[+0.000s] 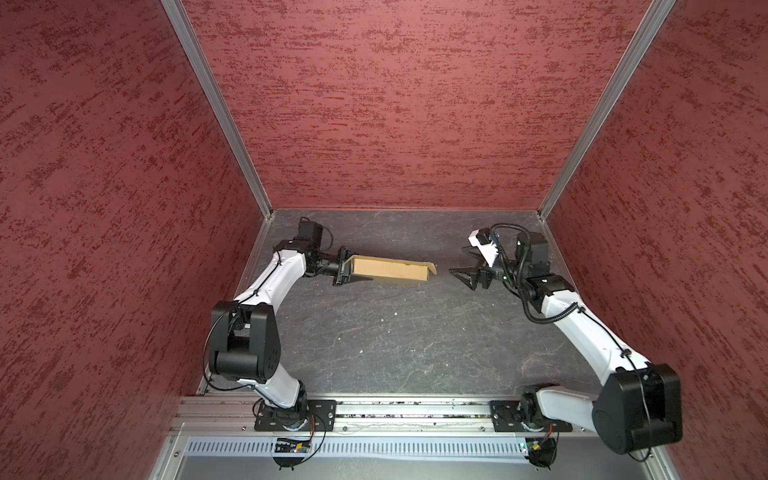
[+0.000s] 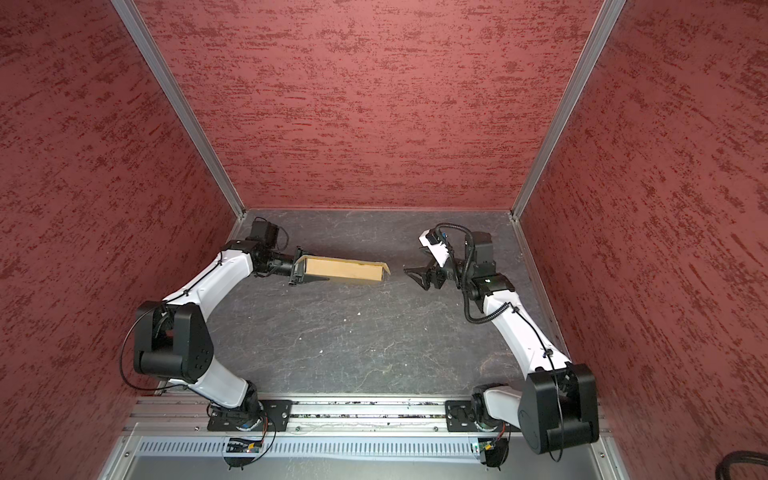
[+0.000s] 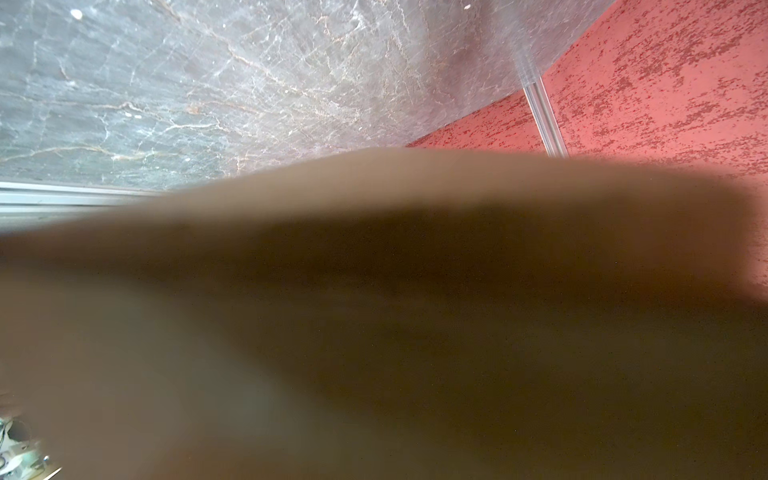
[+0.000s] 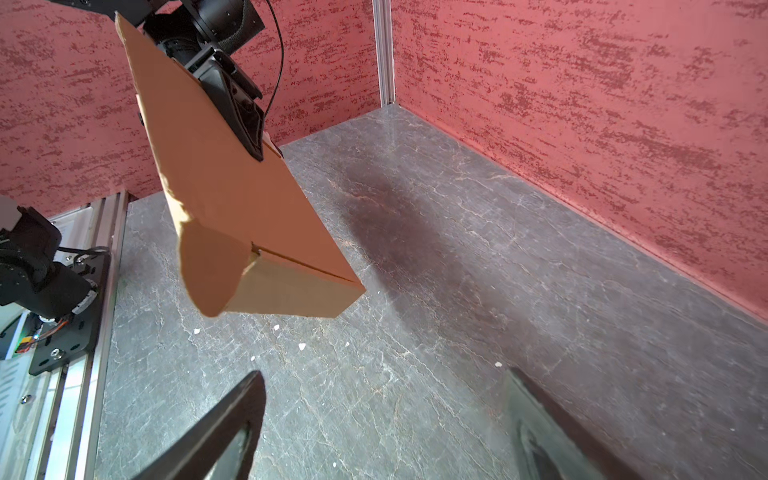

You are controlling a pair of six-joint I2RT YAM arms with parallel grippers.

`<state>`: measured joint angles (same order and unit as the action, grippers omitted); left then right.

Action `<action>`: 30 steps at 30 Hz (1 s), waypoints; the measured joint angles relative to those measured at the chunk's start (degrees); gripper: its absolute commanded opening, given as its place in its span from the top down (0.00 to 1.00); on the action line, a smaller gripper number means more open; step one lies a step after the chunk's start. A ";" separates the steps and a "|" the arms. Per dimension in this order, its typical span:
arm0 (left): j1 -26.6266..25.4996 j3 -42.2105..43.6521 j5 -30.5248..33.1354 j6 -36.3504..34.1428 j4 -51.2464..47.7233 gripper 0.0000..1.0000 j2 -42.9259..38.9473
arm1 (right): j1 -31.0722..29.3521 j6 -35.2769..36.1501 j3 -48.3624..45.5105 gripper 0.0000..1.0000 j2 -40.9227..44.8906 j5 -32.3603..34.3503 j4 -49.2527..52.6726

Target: Fold the paper box

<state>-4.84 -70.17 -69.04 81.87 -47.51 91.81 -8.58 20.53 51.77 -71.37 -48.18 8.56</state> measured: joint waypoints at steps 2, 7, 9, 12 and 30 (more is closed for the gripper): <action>0.00 0.02 -0.33 0.00 -0.52 0.79 0.00 | 0.00 0.83 0.04 0.10 -0.17 -0.13 0.48; 0.00 0.04 -0.87 -0.33 -2.58 0.79 0.00 | -0.39 4.09 1.49 0.09 -2.16 -1.73 4.00; 0.00 0.04 -1.05 -0.87 -3.89 0.80 0.02 | -0.85 6.25 2.25 0.08 -2.64 -2.67 6.23; 0.00 0.02 -1.36 -2.67 -6.69 0.80 0.26 | -1.86 9.38 2.99 0.08 -2.86 -4.02 8.92; -1.18 -4.17 -1.46 -8.81 -15.21 0.80 3.52 | -10.73 15.08 3.17 0.06 -2.84 -7.08 11.52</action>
<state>-6.02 -74.35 -70.50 73.06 -62.72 95.33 -19.31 35.62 54.94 -74.22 -55.27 20.08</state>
